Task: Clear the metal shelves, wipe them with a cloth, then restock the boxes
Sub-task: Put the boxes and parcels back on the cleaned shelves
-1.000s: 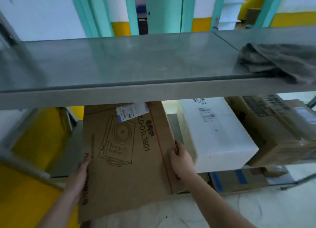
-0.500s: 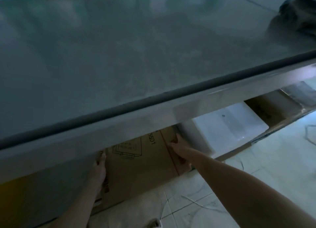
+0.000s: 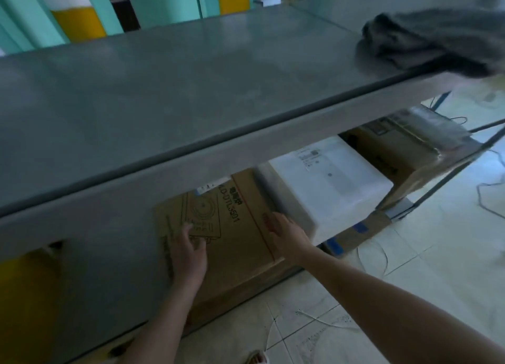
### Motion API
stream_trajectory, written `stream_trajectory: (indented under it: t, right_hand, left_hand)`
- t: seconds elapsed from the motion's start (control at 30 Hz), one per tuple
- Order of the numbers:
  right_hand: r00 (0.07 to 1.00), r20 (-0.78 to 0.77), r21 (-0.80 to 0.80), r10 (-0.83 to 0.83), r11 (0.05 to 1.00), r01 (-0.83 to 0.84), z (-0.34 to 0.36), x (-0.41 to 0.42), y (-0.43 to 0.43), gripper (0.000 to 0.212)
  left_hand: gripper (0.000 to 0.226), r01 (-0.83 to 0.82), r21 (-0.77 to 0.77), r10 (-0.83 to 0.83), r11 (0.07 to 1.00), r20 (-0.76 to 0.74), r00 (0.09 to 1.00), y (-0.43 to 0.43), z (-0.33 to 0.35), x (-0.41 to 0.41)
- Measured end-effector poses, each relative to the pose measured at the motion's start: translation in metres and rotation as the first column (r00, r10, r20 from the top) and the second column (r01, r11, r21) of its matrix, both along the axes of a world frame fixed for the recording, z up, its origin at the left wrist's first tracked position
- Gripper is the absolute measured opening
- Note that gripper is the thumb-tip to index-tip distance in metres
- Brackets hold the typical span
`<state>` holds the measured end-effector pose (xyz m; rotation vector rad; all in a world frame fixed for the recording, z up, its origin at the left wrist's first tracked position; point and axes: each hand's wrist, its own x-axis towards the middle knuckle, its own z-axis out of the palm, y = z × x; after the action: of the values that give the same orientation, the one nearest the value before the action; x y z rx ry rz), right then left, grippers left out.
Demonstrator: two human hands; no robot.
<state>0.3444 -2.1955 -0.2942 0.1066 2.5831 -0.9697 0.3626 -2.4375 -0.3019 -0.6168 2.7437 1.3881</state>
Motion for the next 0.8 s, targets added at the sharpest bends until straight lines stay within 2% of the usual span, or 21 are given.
stream_trajectory:
  t: [0.13, 0.23, 0.3, 0.37, 0.43, 0.5, 0.53, 0.57, 0.63, 0.7, 0.73, 0.8]
  right_hand:
    - [0.994, -0.034, 0.02, 0.1, 0.995, -0.099, 0.022, 0.071, 0.043, 0.052]
    - [0.992, -0.07, 0.058, 0.108, 0.993, -0.104, 0.029, 0.13, 0.111, 0.038]
    - [0.998, -0.065, 0.09, 0.021, 0.996, -0.015, 0.028, 0.176, 0.179, 0.026]
    - [0.99, -0.09, 0.088, -0.108, 0.989, 0.116, 0.027, 0.215, 0.239, 0.028]
    - [0.953, -0.087, 0.068, -0.291, 0.952, 0.297, 0.032, 0.277, 0.318, 0.034]
    - [0.868, -0.07, 0.017, -0.491, 0.87, 0.493, 0.038, 0.328, 0.376, 0.033]
    - [0.79, -0.054, -0.002, -0.611, 0.791, 0.612, 0.044, 0.373, 0.419, 0.031]
    - [0.746, -0.063, -0.034, -0.663, 0.749, 0.662, 0.043, 0.39, 0.437, 0.029]
    - [0.6, -0.049, -0.087, -0.798, 0.602, 0.794, 0.041, 0.453, 0.493, 0.024]
    - [0.464, -0.036, -0.168, -0.885, 0.463, 0.87, 0.04, 0.501, 0.529, 0.017]
    - [0.352, -0.016, -0.21, -0.936, 0.347, 0.914, 0.038, 0.533, 0.548, 0.015]
    - [0.177, 0.03, -0.277, -0.984, 0.162, 0.947, 0.037, 0.575, 0.568, 0.014]
  left_hand:
    - [0.028, 0.219, 0.139, -0.216, 0.966, -0.037, 0.976, 0.101, 0.016, 0.039]
    - [0.02, 0.378, 0.217, -0.372, 0.9, -0.07, 0.925, 0.185, 0.02, 0.076]
    - [0.024, 0.455, 0.233, -0.454, 0.86, -0.061, 0.889, 0.25, 0.024, 0.106]
    - [0.024, 0.508, 0.246, -0.515, 0.826, -0.038, 0.856, 0.303, 0.026, 0.127]
    - [0.023, 0.614, 0.255, -0.629, 0.747, -0.026, 0.777, 0.385, 0.023, 0.164]
    - [0.023, 0.694, 0.308, -0.733, 0.651, 0.018, 0.68, 0.45, 0.022, 0.196]
    - [0.024, 0.761, 0.326, -0.809, 0.561, 0.025, 0.587, 0.504, 0.02, 0.225]
    - [0.025, 0.788, 0.33, -0.841, 0.519, 0.032, 0.54, 0.524, 0.017, 0.236]
    - [0.027, 0.86, 0.362, -0.927, 0.359, 0.028, 0.375, 0.595, 0.011, 0.276]
    - [0.028, 0.897, 0.372, -0.968, 0.239, 0.024, 0.248, 0.645, 0.005, 0.305]
    - [0.028, 0.91, 0.378, -0.985, 0.167, 0.037, 0.166, 0.678, -0.001, 0.327]
    - [0.026, 0.912, 0.401, -0.996, 0.087, 0.064, 0.067, 0.718, -0.006, 0.351]
